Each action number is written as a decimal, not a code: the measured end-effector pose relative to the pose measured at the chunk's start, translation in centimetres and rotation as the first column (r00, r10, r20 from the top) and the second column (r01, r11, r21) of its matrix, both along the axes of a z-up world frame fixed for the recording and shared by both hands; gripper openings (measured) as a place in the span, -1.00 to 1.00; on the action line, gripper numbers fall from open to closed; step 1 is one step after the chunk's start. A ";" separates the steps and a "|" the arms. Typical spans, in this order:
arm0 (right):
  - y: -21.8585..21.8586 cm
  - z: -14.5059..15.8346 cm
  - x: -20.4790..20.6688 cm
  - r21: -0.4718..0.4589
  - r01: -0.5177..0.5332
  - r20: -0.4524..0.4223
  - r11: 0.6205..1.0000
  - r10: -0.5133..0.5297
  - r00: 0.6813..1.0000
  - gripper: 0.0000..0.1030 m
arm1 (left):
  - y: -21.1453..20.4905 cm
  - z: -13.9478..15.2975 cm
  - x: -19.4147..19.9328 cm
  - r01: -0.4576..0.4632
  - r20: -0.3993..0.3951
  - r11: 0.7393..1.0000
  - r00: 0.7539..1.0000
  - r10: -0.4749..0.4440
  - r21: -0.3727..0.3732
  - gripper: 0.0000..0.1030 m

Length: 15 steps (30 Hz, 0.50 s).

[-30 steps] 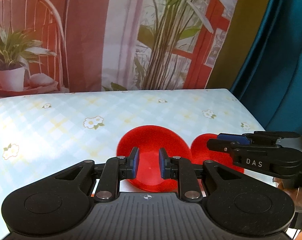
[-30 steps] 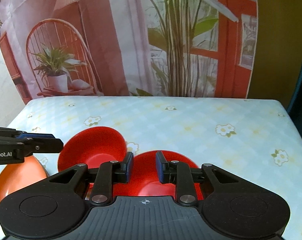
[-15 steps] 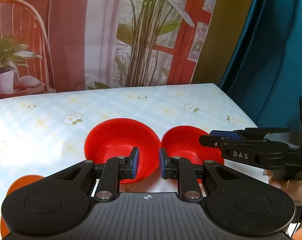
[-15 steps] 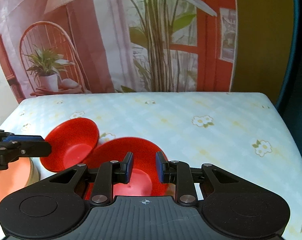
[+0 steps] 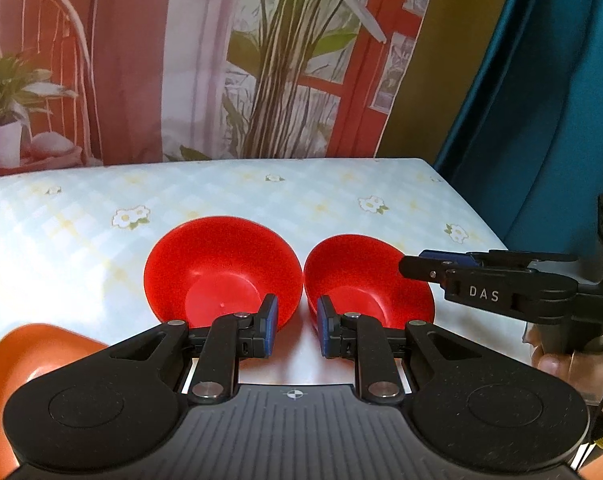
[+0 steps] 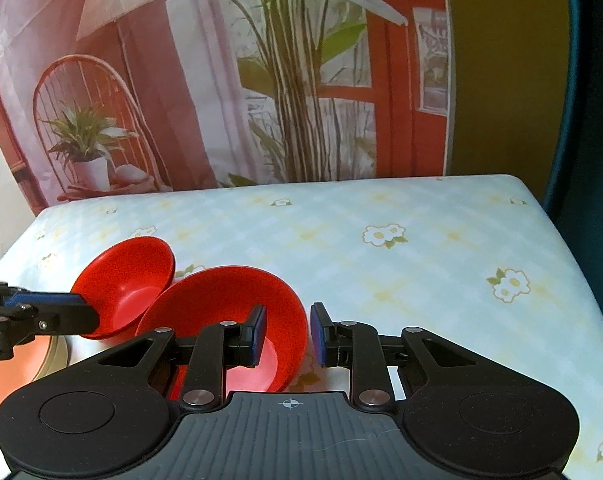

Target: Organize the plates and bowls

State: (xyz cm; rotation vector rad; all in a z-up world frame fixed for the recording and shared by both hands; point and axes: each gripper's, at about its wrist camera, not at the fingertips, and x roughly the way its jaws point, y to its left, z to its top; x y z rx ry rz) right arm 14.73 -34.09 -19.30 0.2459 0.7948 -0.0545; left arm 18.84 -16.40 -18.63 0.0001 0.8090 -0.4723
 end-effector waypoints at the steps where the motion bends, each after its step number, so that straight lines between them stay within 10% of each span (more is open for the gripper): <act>1: -0.1 0.0 0.0 0.005 0.001 0.001 1.000 -0.001 1.000 -0.55 | 0.1 0.0 0.0 -0.001 -0.005 1.000 1.000 0.001 -0.004 -0.57; 15: 0.0 -1.1 0.5 0.024 0.002 -0.012 1.000 -0.001 1.000 -0.54 | -0.9 -1.7 0.0 0.016 -0.076 0.999 0.997 -0.018 -0.033 -0.57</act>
